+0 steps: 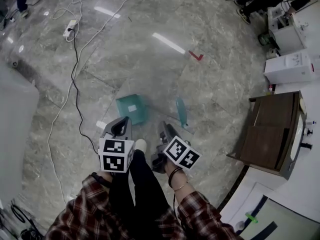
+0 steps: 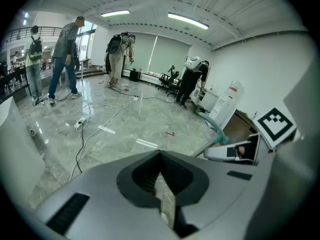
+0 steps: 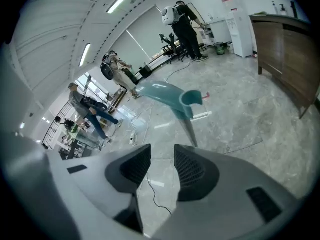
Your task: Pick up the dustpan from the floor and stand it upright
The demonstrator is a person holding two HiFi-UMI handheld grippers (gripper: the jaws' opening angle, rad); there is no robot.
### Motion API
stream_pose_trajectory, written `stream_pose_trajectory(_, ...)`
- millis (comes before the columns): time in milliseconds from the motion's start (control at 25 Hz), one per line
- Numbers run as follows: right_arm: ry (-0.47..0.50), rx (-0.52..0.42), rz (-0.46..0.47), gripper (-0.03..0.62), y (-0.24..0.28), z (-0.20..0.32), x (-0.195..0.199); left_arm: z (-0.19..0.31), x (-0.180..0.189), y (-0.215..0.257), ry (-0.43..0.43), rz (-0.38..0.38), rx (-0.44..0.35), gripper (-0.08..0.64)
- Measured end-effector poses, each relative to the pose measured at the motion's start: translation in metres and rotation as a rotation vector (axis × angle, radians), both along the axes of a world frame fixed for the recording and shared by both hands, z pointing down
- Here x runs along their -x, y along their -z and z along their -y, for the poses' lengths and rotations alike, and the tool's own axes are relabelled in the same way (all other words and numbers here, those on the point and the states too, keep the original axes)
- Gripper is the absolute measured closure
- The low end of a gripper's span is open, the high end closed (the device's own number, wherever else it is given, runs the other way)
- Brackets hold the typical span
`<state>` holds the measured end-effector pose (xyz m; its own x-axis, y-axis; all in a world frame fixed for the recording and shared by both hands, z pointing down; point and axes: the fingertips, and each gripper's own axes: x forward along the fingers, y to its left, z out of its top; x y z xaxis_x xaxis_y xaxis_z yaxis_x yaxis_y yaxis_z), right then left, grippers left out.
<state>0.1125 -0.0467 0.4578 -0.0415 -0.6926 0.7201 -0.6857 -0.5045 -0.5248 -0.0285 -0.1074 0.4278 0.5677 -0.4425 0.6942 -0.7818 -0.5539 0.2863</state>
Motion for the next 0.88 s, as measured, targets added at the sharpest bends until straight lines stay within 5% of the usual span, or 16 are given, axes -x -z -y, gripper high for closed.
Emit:
stream_pose_trajectory(480, 0.197, -0.226, 0.058, 0.456, 0.181, 0.018, 0.039, -0.006, 0.013, 0.155, -0.003, -0.086, -0.110, 0.558)
stream_pose_trajectory(880, 0.376, -0.467, -0.105, 0.457, 0.310, -0.001, 0.049, -0.029, 0.010, 0.252, -0.024, -0.155, -0.259, 0.558)
